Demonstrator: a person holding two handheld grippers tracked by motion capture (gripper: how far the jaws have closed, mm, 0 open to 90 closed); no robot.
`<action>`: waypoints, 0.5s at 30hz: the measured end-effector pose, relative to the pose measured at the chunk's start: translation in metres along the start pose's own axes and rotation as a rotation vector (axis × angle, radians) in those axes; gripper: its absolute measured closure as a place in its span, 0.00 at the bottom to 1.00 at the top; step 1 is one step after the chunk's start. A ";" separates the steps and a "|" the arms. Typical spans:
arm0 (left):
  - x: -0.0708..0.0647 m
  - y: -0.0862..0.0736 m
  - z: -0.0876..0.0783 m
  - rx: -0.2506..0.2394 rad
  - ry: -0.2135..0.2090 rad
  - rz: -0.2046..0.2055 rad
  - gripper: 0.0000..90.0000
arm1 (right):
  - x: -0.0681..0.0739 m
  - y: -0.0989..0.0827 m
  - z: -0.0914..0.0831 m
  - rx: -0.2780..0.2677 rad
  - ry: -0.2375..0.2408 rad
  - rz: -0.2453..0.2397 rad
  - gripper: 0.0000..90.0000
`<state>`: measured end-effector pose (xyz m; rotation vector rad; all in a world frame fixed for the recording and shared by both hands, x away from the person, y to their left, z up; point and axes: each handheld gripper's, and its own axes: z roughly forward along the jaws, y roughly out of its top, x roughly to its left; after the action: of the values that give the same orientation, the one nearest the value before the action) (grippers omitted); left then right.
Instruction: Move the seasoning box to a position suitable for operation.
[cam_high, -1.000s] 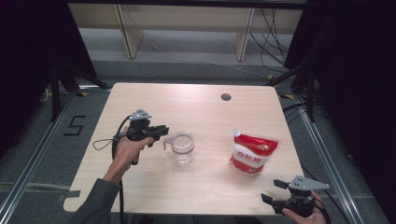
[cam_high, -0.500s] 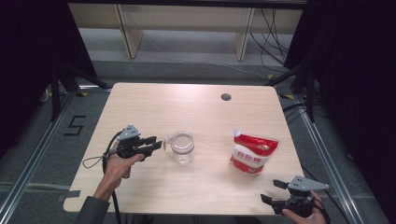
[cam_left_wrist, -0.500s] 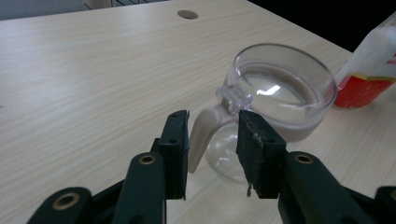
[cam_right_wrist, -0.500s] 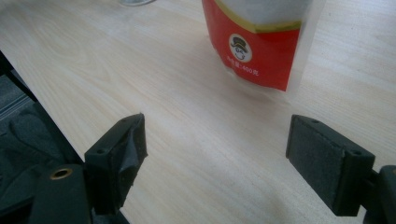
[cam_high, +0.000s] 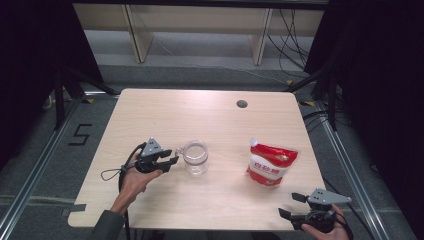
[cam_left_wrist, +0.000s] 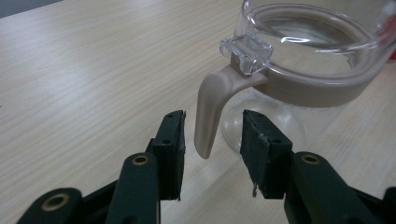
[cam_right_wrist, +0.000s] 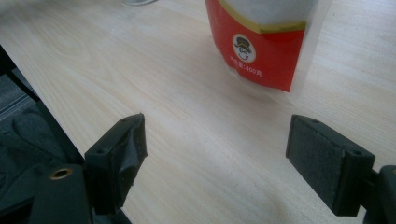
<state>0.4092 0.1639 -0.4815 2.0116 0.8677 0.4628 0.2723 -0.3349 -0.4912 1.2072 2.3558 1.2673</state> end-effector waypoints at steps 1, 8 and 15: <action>-0.001 -0.001 0.005 -0.024 -0.002 -0.033 0.66 | -0.002 0.000 0.001 -0.013 -0.003 -0.022 0.23; 0.003 -0.001 0.011 -0.002 0.001 0.009 0.69 | -0.001 0.000 0.000 -0.003 -0.003 -0.008 0.23; 0.002 -0.001 0.015 -0.028 -0.012 0.024 0.79 | -0.003 0.001 0.002 -0.014 0.003 -0.043 0.23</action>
<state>0.4188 0.1568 -0.4908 1.9988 0.8266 0.4737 0.2759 -0.3357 -0.4924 1.1454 2.3581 1.2701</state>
